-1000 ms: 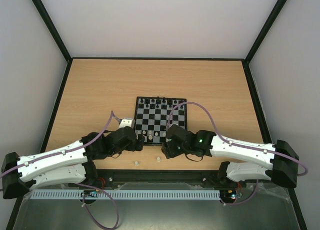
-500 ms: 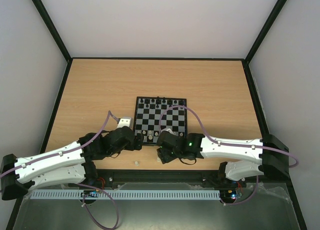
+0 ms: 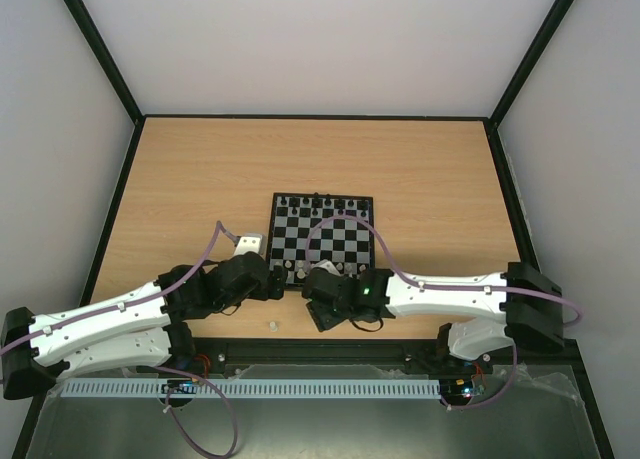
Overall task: Set up the chess pieces on the board
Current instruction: Pick up the chess piece at the center of the board.
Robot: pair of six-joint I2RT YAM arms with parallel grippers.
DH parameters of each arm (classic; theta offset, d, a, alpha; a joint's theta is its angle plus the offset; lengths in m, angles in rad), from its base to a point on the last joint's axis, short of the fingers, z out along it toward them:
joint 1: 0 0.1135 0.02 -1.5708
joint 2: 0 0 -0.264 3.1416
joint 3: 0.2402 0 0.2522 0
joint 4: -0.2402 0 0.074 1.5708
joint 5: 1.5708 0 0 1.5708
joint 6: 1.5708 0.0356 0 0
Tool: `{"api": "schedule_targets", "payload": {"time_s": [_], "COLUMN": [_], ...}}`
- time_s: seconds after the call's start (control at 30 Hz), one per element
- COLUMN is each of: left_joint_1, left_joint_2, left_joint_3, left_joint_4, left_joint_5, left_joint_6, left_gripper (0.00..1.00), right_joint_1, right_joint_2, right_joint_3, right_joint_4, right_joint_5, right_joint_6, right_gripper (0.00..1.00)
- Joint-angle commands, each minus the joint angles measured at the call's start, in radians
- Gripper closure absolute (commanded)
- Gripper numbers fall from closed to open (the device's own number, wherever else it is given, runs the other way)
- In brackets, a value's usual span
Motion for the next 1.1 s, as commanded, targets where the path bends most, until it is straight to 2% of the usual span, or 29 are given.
{"api": "schedule_targets", "payload": {"time_s": [0.0, 0.1, 0.23, 0.43, 0.6, 0.87, 1.07], "left_joint_1": [-0.004, -0.004, -0.004, -0.004, -0.003, -0.003, -0.003], "left_joint_2": [-0.012, -0.017, -0.040, -0.112, -0.097, -0.017, -0.104], "left_joint_3": [0.005, 0.004, 0.004, 0.025, 0.090, 0.154, 0.161], "left_joint_4": [-0.021, -0.020, -0.019, 0.010, 0.003, -0.014, -0.044], "left_joint_5": [-0.020, -0.022, -0.035, -0.049, -0.062, -0.019, -0.005], "left_joint_6": [0.000, -0.002, -0.005, 0.024, 0.073, 0.129, 0.128], "left_gripper": [0.01, 0.01, 0.01, 0.01, 0.01, 0.01, 0.01], "right_joint_1": [0.020, 0.021, 0.018, -0.006, -0.010, -0.012, -0.012], "right_joint_2": [0.028, -0.023, -0.190, -0.329, -0.337, -0.321, -0.266], "right_joint_3": [0.051, 0.066, 0.063, 0.105, 0.147, 0.239, 0.302], "right_joint_4": [-0.087, -0.124, -0.150, -0.219, -0.245, -0.283, -0.306], "right_joint_5": [0.068, 0.152, 0.264, 0.312, 0.293, 0.273, 0.173], "right_joint_6": [0.026, 0.057, 0.083, 0.069, 0.052, 0.061, -0.011], "right_gripper": [0.32, 0.30, 0.24, 0.15, 0.01, 0.01, 0.01]}}
